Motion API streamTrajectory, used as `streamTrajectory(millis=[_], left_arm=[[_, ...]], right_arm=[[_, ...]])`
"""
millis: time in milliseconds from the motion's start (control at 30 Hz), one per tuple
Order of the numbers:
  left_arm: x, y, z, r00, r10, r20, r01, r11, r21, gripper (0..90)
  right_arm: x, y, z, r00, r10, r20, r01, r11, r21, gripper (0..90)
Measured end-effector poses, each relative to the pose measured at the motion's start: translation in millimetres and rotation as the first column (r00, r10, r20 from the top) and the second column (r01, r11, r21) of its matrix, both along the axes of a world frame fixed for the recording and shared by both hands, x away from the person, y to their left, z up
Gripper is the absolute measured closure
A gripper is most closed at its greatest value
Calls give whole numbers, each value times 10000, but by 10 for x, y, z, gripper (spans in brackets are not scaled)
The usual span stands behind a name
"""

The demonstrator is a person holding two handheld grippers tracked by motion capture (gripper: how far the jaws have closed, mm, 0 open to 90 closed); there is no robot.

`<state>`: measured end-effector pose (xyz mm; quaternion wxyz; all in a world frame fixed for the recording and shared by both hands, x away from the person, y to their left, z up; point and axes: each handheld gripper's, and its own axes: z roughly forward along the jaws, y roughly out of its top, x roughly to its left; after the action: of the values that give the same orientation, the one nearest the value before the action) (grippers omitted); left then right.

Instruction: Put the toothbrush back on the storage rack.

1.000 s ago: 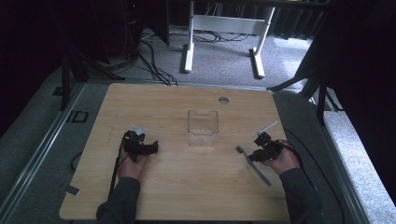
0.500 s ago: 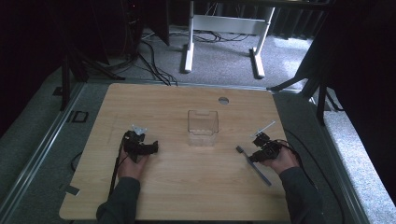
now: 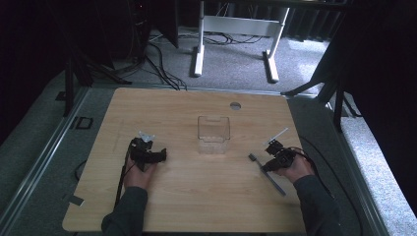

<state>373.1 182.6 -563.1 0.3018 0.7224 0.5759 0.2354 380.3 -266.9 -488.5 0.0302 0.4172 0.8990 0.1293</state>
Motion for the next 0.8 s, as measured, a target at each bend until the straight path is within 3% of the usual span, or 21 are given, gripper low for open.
streamTrajectory(millis=[800], left_arm=[[0,0,0,10000,0,1,0,10000,0,140]], right_arm=[[16,37,-64,9984,199,-523,-220,9990,-395,705]])
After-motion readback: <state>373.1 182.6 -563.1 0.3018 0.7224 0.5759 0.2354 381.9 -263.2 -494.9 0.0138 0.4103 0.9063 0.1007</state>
